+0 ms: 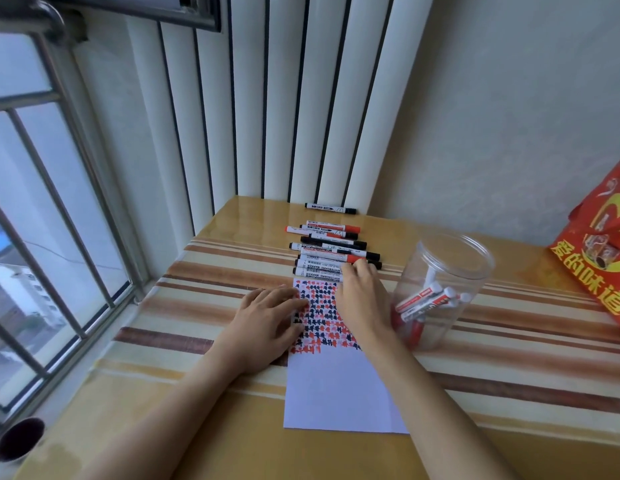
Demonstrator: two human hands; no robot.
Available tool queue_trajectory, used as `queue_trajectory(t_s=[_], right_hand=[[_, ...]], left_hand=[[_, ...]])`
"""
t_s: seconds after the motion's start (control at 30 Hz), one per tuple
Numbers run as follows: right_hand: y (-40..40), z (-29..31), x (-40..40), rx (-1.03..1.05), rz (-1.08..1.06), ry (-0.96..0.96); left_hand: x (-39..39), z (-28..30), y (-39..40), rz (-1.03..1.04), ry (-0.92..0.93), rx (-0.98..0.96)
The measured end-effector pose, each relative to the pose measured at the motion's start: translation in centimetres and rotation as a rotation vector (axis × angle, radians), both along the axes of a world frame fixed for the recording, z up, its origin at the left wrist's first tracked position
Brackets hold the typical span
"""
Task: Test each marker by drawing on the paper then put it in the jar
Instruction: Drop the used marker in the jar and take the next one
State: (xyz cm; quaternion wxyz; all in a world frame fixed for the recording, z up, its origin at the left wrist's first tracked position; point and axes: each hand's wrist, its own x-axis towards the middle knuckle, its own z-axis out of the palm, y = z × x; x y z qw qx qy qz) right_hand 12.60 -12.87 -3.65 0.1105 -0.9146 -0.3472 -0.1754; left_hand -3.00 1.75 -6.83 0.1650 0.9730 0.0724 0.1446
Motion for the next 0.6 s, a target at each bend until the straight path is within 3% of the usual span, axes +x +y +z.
queue_trajectory(t_s=[0.33, 0.43, 0.5, 0.6], right_hand=[[-1.2, 0.5, -0.7, -0.092, 0.083, 0.003], [-2.1, 0.6, -1.7, -0.033, 0.149, 0.064], [-2.8, 0.7, -2.7, 0.116, 0.185, 0.201], [-3.6, 0.7, -4.4, 0.435, 0.277, 0.561]], left_hand=[[-0.1, 0.1, -0.2, 0.006, -0.019, -0.004], [-0.1, 0.3, -0.3, -0.003, -0.028, -0.036], [-0.2, 0.5, -0.3, -0.019, -0.044, -0.054], [-0.4, 0.9, -0.4, -0.059, -0.096, -0.089]])
